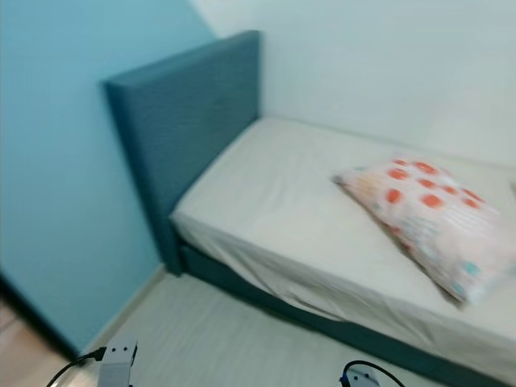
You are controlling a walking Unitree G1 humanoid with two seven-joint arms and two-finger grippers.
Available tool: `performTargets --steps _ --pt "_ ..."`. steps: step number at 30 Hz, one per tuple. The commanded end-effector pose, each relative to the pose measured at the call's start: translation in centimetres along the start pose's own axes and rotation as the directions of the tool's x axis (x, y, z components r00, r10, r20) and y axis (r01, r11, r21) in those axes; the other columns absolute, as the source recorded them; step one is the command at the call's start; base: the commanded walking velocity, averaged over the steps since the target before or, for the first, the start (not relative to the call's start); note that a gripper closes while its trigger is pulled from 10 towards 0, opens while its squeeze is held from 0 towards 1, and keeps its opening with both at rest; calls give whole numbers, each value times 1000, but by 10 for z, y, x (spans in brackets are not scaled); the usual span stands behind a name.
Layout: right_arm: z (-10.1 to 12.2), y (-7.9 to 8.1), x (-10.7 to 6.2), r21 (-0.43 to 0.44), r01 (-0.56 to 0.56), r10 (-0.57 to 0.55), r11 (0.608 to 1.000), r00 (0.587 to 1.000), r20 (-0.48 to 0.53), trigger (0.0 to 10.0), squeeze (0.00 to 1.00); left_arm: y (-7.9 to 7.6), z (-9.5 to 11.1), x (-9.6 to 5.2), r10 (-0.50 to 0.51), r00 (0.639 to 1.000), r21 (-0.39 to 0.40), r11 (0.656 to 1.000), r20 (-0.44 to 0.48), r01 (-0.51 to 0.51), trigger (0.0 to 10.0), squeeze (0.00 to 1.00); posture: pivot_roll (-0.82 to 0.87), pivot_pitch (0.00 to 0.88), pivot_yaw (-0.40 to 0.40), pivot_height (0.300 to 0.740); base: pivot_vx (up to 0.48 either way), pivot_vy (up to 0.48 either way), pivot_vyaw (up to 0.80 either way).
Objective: Clean up the room
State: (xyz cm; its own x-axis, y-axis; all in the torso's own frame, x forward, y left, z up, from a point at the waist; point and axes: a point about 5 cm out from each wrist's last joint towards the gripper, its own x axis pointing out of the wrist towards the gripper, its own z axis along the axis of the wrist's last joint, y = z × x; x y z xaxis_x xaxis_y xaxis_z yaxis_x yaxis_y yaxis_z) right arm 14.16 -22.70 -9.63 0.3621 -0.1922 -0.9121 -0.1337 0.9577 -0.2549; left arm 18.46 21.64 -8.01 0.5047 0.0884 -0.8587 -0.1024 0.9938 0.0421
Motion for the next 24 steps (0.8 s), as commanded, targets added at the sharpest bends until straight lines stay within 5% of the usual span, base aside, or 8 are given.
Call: performTargets --steps 1,15,24 --pt "5 6 0 -10 -9 9 1000 1000 8 10000 0 4 0 0 8 1000 2 1000 -4 -8 10000 0 -122 24 -56 740 0 -480 -763" --pt "7 -1 0 17 -5 5 1000 999 33 10000 0 3 -1 0 2 1000 2 1000 -5 -2 10000 0 -125 22 -54 740 0 -480 0" --pt "6 -1 0 25 -8 7 1000 999 31 10000 0 2 0 0 0 1000 -5 1000 -6 0 10000 0 -128 24 -55 740 0 -213 0"
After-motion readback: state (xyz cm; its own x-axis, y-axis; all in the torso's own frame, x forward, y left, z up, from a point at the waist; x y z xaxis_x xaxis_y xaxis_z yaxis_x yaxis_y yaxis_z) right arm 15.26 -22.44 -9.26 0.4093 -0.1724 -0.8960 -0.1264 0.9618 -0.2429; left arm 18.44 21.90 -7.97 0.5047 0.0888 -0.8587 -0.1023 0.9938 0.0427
